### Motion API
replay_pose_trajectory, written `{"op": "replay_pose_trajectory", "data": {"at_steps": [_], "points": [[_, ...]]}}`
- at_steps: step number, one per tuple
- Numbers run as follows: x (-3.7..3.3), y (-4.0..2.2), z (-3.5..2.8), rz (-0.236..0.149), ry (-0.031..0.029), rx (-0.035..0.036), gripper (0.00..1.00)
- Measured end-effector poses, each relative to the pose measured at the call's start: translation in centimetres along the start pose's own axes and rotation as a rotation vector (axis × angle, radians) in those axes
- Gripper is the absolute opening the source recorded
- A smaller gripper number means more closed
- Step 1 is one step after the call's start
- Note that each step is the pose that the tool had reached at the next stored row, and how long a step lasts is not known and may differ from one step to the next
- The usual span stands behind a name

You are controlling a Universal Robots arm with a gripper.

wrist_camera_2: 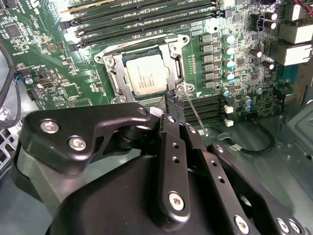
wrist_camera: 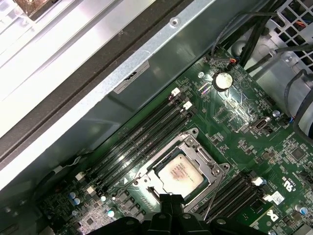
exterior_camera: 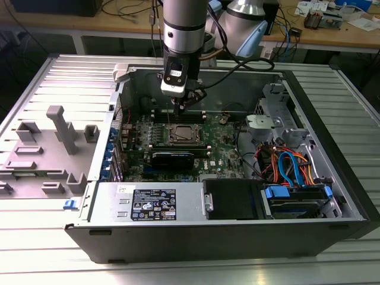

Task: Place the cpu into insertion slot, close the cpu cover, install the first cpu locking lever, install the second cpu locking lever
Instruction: 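Install the first cpu locking lever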

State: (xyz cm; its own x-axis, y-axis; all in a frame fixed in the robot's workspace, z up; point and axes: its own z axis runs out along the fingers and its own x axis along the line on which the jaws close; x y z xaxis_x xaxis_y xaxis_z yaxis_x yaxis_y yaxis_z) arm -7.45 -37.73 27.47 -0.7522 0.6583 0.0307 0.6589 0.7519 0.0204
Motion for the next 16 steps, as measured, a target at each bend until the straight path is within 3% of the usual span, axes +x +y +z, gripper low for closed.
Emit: {"op": "replay_pose_trajectory", "data": {"at_steps": [12, 13, 16], "points": [[0.00, 0.00, 0.00, -0.003, 0.0001, 0.0002, 0.11], [0.00, 0.00, 0.00, -0.009, 0.0002, 0.0003, 0.11], [0.00, 0.00, 0.01, -0.074, 0.0015, 0.0022, 0.11]]}}
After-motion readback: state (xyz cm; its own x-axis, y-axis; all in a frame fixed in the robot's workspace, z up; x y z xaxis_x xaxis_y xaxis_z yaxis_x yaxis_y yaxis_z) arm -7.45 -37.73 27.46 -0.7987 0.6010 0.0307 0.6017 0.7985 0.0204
